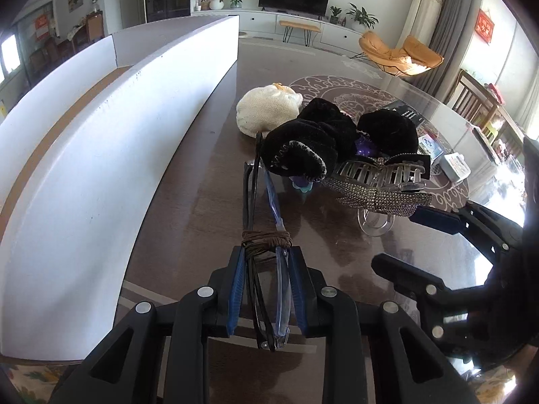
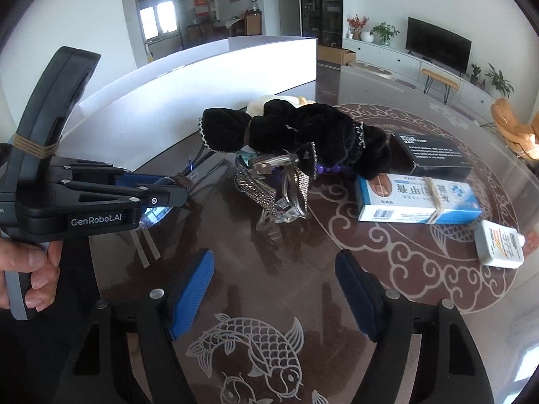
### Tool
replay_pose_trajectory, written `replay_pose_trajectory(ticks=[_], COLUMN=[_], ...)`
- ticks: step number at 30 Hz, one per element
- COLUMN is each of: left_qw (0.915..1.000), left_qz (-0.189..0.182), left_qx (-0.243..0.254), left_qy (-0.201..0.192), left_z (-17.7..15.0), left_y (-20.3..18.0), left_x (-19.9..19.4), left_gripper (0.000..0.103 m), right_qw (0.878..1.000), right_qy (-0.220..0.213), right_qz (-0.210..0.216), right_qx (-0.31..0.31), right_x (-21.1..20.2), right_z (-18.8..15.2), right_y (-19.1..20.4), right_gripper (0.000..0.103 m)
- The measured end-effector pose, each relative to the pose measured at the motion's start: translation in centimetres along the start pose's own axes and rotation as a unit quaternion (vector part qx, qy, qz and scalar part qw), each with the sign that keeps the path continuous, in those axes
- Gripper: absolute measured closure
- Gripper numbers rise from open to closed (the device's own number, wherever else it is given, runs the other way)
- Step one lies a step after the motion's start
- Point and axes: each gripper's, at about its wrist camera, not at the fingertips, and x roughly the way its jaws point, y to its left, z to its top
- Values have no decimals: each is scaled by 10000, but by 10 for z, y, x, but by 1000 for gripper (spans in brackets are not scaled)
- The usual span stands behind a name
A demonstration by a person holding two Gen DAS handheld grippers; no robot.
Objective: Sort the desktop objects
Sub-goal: 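Grasp the eyeglasses with the left tool while the right tool grasps the rhinestone claw clip, then carry eyeglasses and claw clip into the cardboard box and open both tools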
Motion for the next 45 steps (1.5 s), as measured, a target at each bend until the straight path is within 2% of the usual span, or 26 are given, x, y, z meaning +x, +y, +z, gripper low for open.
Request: replay_pose_trajectory(ticks=[3, 5, 6, 7, 8, 13, 17, 22, 24, 27, 32, 35, 39, 40, 41, 43, 44, 45], left_qw=[9998, 9994, 9991, 9987, 9983, 9946, 9893, 9820, 9806, 9814, 9839, 9850, 9867, 9861, 9848, 9837, 9837, 9840], left_qz=[-161, -273, -343, -407, -468, -879, -1210, -1347, -1224, -849, -256, -41, 253, 376, 490, 804, 802, 742], left_qx=[-107, -219, -262, -294, -321, -479, -655, -909, -1012, -1142, -1418, -1561, -1584, -1613, -1669, -1606, -1603, -1598], left_qy=[-26, -28, -44, -71, -111, -289, -491, -963, -1150, -1290, -1054, -730, -270, -128, 5, -69, -150, -254], left_z=[-7, -11, -13, -20, -22, -32, -23, 5, 16, 35, 55, 61, 64, 63, 61, 56, 56, 54], left_y=[8, 7, 9, 13, 13, 14, 20, 52, 75, 111, 173, 199, 214, 217, 221, 222, 221, 222], left_x=[-13, -15, -18, -24, -26, -48, -69, -112, -130, -139, -121, -95, -65, -57, -52, -52, -52, -55], left_gripper=[77, 77, 77, 77, 77, 77, 77, 77, 77, 77, 77, 77, 73, 69, 61, 42, 30, 25], right_qw=[9997, 9995, 9996, 9997, 9997, 9994, 9987, 9989, 9987, 9967, 9906, 9886, 9904, 9913, 9919, 9936, 9944, 9948], right_qy=[52, 22, 44, 113, 142, 141, 129, -143, -321, -563, -687, -415, 304, 436, 525, 482, 384, 263], right_qz=[-128, -34, 11, 35, 64, 206, 121, 154, 281, 573, 1143, 1327, 1084, 974, 913, 859, 883, 937], right_qx=[177, 309, 275, 232, 196, 251, 480, 414, 283, 100, -294, -571, -801, -765, -713, -545, -432, -307], right_x=[29, 42, 46, 47, 45, -2, -47, -78, -82, -71, -34, 7, 69, 81, 90, 94, 91, 86], right_z=[25, 36, 40, 42, 43, 29, 9, 34, 56, 99, 167, 194, 208, 208, 207, 205, 203, 201], right_y=[-3, -8, -9, -9, -8, -13, -27, -21, -4, 27, 105, 148, 181, 183, 184, 180, 176, 170], right_gripper=[37, 40, 45, 56, 57, 58, 58, 58, 58, 58, 58, 58, 57, 55, 50, 37, 31, 28])
